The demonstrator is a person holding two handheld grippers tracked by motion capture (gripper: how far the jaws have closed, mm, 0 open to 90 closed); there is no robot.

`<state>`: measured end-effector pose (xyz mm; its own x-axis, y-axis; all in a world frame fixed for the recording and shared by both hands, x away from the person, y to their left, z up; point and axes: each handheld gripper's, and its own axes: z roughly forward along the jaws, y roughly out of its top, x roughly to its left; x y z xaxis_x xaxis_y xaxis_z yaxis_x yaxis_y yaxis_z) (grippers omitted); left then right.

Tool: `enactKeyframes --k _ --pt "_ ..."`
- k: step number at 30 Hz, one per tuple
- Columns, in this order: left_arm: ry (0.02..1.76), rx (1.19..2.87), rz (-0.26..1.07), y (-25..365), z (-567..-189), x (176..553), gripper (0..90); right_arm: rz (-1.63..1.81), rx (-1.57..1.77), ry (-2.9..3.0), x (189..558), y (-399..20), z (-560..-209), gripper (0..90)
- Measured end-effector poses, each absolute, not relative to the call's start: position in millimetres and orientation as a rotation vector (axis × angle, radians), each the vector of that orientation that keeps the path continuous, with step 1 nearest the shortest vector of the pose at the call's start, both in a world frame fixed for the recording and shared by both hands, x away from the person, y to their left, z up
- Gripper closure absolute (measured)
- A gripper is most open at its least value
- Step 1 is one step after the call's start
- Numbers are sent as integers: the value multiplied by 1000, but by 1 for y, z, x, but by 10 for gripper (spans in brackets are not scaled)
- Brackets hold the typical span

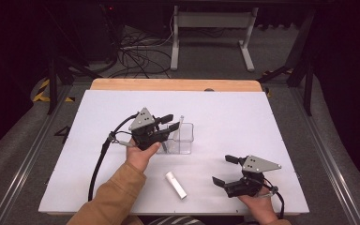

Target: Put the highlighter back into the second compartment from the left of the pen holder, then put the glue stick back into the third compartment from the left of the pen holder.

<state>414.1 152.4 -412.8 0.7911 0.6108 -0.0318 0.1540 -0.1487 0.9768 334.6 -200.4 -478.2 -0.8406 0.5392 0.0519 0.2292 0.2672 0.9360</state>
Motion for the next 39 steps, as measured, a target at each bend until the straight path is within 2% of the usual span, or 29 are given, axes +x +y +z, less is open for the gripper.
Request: enactKeyframes --k 5,12,31,39 --pt "605 1691 452 161 -403 409 430 1595 716 2248 335 -201 -478 48" --pt "585 1716 482 165 -390 397 328 1596 712 2233 334 -202 -476 32" --pt "582 1747 478 178 -377 378 220 1557 717 2200 331 -199 -471 0" --pt "575 1765 456 183 -375 371 205 1523 806 2158 330 -192 -466 5"
